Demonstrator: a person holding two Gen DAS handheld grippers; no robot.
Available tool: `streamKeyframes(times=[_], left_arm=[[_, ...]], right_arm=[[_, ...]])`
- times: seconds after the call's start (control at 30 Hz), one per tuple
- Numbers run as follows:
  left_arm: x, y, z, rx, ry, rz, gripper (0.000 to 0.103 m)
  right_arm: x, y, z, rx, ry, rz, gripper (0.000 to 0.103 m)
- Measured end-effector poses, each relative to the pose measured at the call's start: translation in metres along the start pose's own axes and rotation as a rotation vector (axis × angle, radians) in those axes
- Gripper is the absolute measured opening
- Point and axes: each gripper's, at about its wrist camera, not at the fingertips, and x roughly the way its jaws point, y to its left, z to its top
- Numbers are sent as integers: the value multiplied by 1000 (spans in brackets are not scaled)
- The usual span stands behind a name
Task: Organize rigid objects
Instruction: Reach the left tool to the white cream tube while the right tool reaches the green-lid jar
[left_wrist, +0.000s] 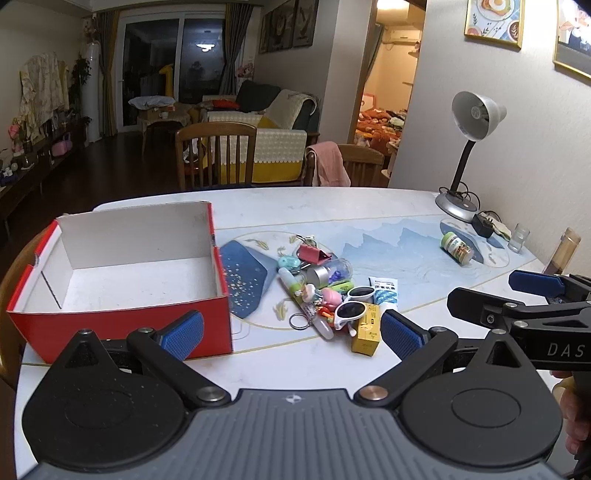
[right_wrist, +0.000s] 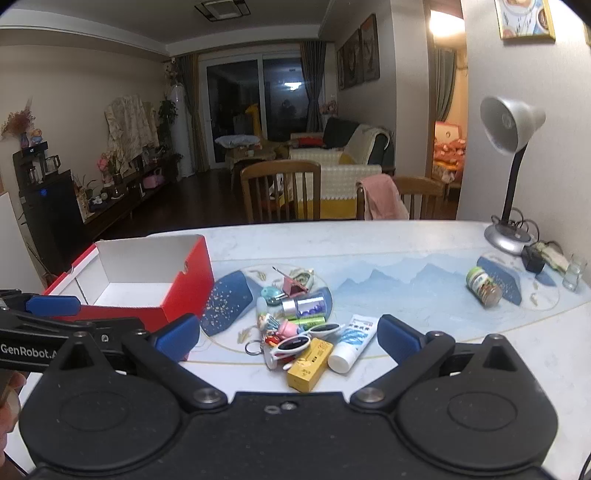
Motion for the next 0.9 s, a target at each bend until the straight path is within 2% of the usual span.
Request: streamKeyframes(times=[0.27,0.5,0.67,0.9], left_arm=[[29,-33,8,12,45,27,103],[65,-56,10,4,98,18,103],[93,-73,7,-2,154,-18,103],[127,-96,1,20,206,-14,103]], right_arm=[[22,-51,0,23,27,24,102],[47,-98,2,36,67,31,101],[68,-122,1,19,96,35,99],[98,-151,-1,3,147,44,97]])
